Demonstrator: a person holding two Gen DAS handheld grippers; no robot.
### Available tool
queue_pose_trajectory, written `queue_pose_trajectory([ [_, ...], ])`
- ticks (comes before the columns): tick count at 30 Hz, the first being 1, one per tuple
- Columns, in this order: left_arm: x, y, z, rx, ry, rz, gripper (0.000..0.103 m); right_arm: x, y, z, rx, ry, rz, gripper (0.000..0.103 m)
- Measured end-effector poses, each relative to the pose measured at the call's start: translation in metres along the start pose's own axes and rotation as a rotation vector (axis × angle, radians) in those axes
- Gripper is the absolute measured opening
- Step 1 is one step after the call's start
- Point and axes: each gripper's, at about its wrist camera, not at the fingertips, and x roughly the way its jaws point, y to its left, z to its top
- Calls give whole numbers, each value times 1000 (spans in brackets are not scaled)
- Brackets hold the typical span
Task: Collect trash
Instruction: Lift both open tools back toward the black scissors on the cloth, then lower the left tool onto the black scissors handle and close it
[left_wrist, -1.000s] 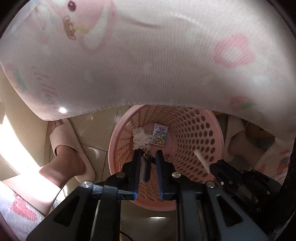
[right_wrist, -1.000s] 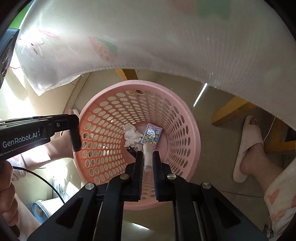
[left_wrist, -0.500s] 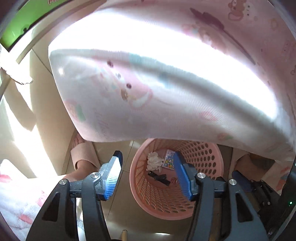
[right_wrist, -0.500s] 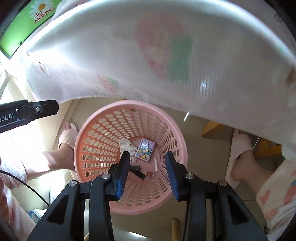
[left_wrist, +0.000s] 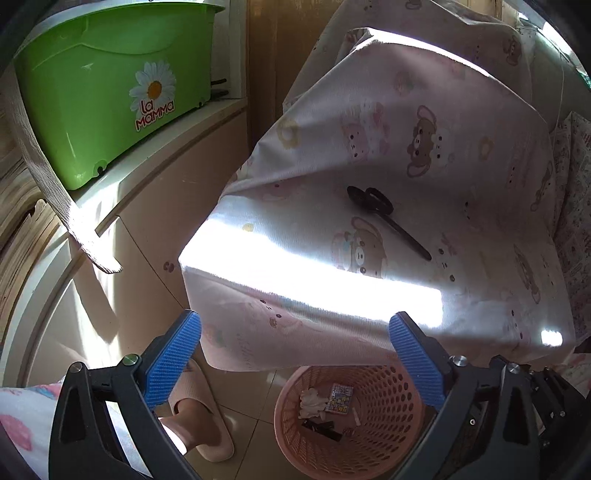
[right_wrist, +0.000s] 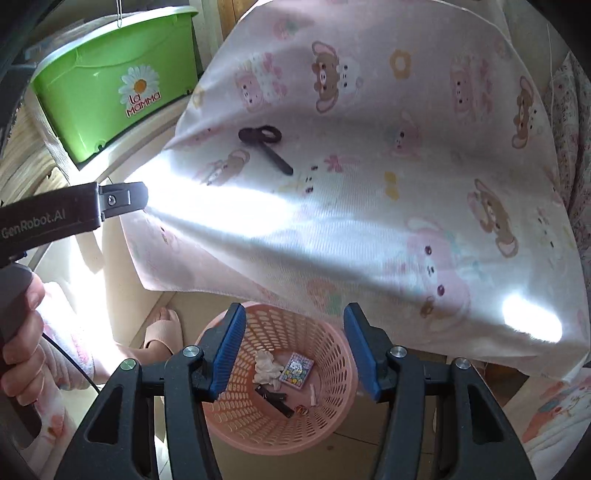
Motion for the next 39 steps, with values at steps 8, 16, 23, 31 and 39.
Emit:
queue_pose_trajectory([
  [8, -27, 2, 37, 22, -94, -3, 101, -33, -7, 46, -4, -146, 24, 77],
  [16, -55, 5, 110, 43, -195, 75, 102, -50, -26, 112, -34, -272, -22, 82],
  [23, -46, -13, 135, 101, -243, 0, 102, -34, -43, 132, -48, -260, -3, 83],
  [31, 5, -27, 119, 161, -100, -51, 84, -4, -57, 134, -44, -230, -50, 83],
  [39, 39, -35, 107, 173, -20, -43, 77, 16, -62, 136, -43, -169, 25, 83],
])
